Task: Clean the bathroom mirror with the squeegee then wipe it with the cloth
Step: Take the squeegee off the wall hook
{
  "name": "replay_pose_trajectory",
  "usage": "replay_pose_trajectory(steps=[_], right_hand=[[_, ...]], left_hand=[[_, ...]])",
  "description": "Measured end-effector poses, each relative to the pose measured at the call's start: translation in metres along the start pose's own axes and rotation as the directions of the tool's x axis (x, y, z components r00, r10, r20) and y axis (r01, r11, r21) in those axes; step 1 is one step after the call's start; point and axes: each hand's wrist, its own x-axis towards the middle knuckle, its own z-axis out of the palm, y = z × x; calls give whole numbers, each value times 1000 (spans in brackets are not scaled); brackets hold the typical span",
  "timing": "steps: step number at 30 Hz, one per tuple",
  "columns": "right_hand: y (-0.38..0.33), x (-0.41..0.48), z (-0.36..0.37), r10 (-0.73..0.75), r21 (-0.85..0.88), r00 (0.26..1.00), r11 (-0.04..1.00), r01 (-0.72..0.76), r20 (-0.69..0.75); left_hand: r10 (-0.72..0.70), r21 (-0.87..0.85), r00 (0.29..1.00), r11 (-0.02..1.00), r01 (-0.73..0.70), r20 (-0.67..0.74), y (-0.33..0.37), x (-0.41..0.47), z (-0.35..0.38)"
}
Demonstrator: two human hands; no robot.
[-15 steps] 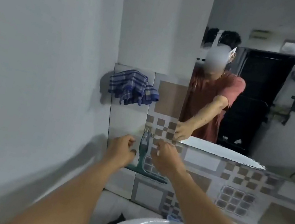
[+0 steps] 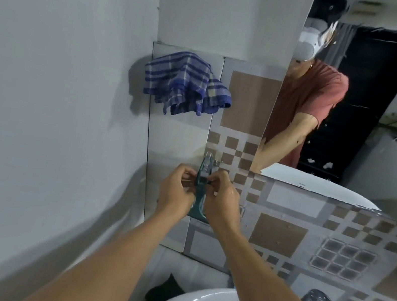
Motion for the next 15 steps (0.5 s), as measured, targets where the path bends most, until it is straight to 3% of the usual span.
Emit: replay_pose_trajectory(steps=[15], right_hand=[[-19, -2, -10, 29, 210, 999, 978, -21, -37]], left_hand=[[96, -121, 995, 988, -97, -6, 11, -3, -14]])
